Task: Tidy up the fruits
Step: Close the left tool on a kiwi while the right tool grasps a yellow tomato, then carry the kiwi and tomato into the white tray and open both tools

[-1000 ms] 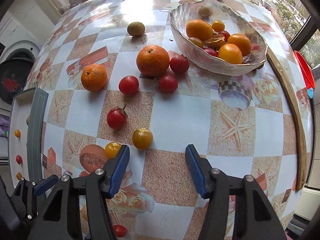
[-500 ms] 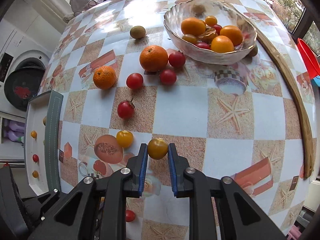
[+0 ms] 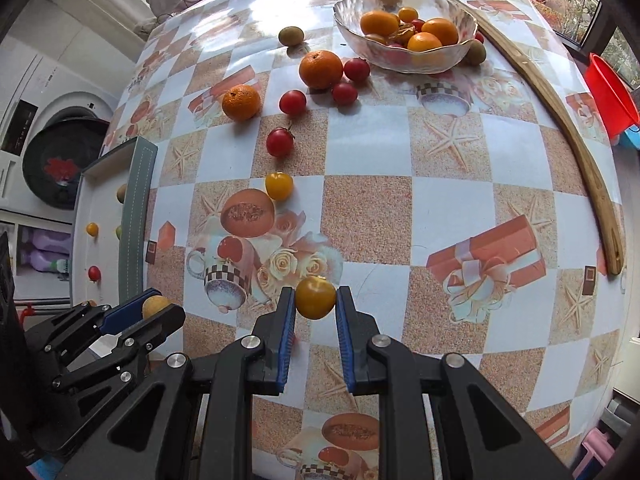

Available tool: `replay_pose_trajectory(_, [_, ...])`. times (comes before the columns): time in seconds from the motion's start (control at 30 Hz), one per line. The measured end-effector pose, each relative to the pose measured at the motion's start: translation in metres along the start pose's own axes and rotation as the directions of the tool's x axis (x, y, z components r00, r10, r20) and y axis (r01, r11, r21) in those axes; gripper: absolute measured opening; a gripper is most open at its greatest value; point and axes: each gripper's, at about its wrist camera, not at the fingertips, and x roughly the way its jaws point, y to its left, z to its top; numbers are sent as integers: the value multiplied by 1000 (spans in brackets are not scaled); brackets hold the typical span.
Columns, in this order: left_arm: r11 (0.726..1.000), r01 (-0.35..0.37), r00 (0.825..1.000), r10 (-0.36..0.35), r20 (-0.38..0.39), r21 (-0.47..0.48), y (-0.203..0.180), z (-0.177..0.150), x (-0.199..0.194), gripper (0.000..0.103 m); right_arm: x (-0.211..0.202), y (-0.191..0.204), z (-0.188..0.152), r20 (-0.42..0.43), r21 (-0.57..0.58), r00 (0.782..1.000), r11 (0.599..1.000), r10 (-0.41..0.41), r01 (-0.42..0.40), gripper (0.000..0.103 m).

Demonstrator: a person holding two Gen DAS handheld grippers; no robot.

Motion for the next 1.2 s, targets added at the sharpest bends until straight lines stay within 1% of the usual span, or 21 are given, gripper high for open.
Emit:
replay_pose_trajectory(0.23, [996,-28,998,33,50,-89,54,-14,-32,27,-3,51,10,-6,-89,1000,996,23,-23,22])
replay_pose_trajectory(0.4, [982,-69,994,83,72,-178,100,-22,-45,27,4,97,21,-19,-168,999,985,46,-48,22])
replay_pose_trajectory(0.67, [936,-144,981,178,80,-320,183,-27,-47,28,34,173,39,-65,-273,994,957,85,-100,22])
replay_pose_trajectory(0.83, [910,-184,975,218,49,-372,224,-26,-33,28,59,211,49,-100,-313,991,942,92,-119,22])
replay_pose_trajectory(0.97, [904,-198,974,226,31,-379,242,-26,-22,28,77,234,56,-120,-346,989,930,83,-120,22])
replay_pose_trajectory(1.2, [905,-204,975,224,9,-373,249,-25,-9,28,102,255,64,-139,-374,989,922,49,-99,22])
